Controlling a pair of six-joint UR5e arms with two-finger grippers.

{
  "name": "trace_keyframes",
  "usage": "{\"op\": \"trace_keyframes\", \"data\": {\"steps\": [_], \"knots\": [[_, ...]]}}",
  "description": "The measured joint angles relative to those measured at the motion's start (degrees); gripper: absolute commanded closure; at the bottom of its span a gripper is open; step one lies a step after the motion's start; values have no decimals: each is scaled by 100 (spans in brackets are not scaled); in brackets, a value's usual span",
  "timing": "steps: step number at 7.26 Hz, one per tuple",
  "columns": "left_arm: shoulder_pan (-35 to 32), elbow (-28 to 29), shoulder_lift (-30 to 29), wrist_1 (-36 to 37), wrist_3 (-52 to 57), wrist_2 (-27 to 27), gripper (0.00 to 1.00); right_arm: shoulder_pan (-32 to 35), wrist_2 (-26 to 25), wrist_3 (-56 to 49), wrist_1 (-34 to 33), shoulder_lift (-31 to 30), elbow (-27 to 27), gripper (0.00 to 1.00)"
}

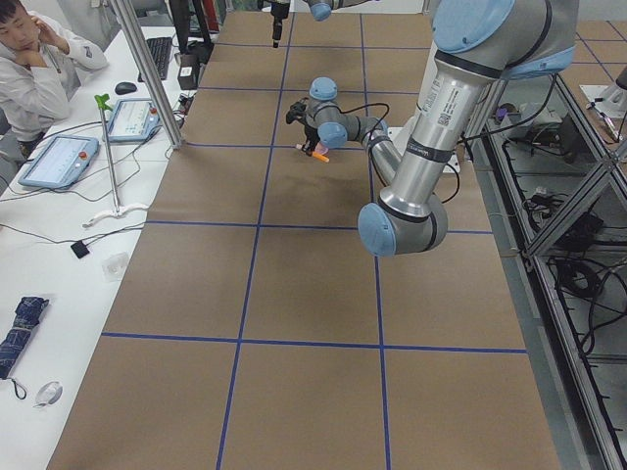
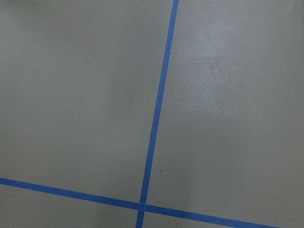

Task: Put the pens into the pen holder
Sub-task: 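Lift the orange marker with the left gripper and carry it over the cup, then lower the orange marker into the lilac cup with the left gripper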

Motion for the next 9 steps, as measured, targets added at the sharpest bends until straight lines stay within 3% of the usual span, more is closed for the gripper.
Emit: {"op": "trace_keyframes", "data": {"steps": [2,5,7,9], "knots": [[31,198,41,-1588,28,-113,100,0,3,0,3,5,1,0],[71,1299,-109,-4024,37,-143,100,0,-2,0,17,2,0,0],[93,1745,-454,-4715,40,-137,100,0,-5,0,19,8,0,0],[126,1849,-583,-4837,128,-119,100,0,-10,0,24,11,0,0]]}}
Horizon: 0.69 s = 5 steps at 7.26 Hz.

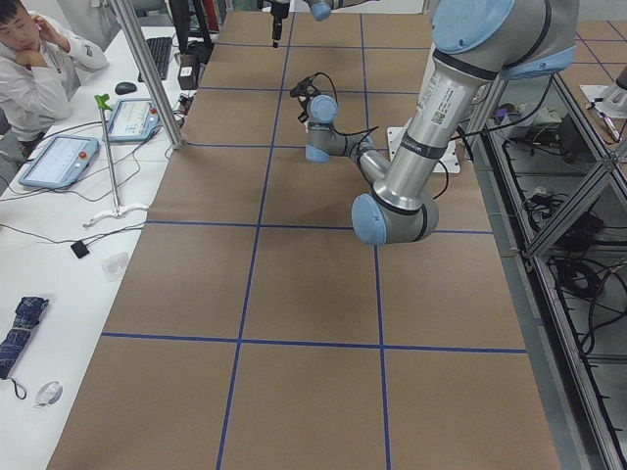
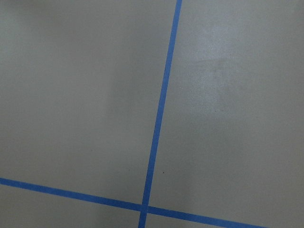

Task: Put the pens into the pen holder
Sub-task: 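Lower the orange marker into the lilac cup with the left gripper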

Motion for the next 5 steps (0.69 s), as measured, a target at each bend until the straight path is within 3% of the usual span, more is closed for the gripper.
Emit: {"op": "trace_keyframes", "data": {"steps": [1,2,4,5], "knots": [[7,66,-12,-65,123,7,88,0,-2,0,2,6,0,0],[10,172,-20,-193,192,12,66,-2,-3,0,3,11,0,0],[32,317,-28,-407,229,18,2,-5,-3,0,4,15,0,0],[41,337,-30,-439,229,22,0,-3,-4,0,3,15,0,0]]}}
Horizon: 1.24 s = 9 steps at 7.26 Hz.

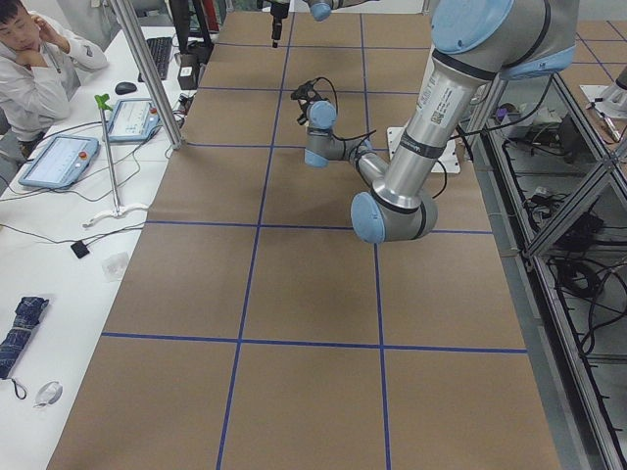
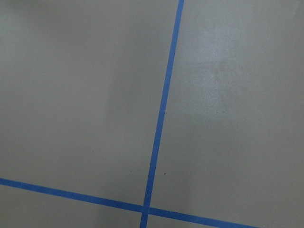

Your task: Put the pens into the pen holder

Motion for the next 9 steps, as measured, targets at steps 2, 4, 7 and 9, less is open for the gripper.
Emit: {"op": "trace_keyframes", "data": {"steps": [2,4,7,9], "knots": [[2,10,11,1,-101,3,0,42,11,-2,-10,3,0,0],[-95,-29,113,248,-301,-22,0,290,73,-218,-87,-12,-70,0],[-795,-321,350,2031,-330,-784,0,1123,389,-1891,-721,-152,-432,0],[-1702,-608,507,3335,-150,-1723,0,1636,427,-2593,-981,-673,-485,0]]}}
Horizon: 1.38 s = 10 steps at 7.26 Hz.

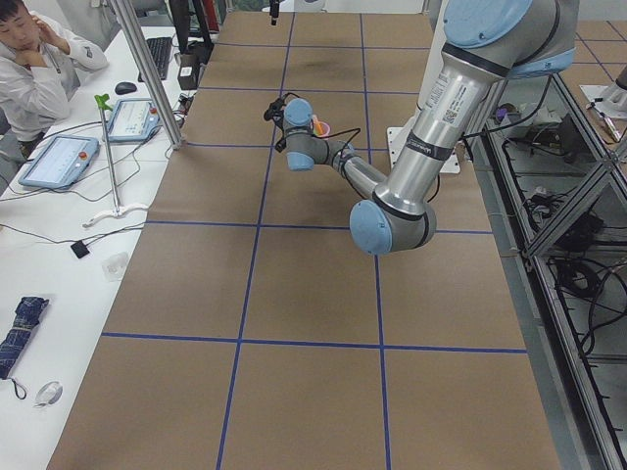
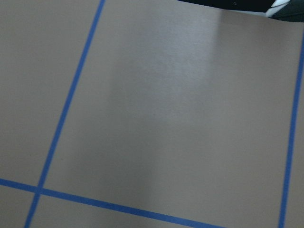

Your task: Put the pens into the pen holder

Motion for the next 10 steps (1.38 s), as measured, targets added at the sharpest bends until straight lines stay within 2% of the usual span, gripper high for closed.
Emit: {"op": "trace_keyframes", "data": {"steps": [2,4,5,7,8,10], "knots": [[-827,-242,416,932,924,-643,0,406,-48,-623,-11,-767,-9,0],[-1566,-513,934,1916,2295,-863,0,824,-52,-1077,-45,-1260,-3,0],[-1945,-645,1128,2491,3078,-891,0,986,-13,-1337,-210,-1321,20,0],[-2679,-768,1264,3736,4537,-976,0,1120,43,-1524,-960,-1133,119,0],[-2899,-783,1363,4177,4899,-966,0,1132,45,-1537,-1185,-1090,137,0],[-3100,-689,1850,4483,5085,-714,0,1136,9,-1542,-1271,-1192,155,0]]}}
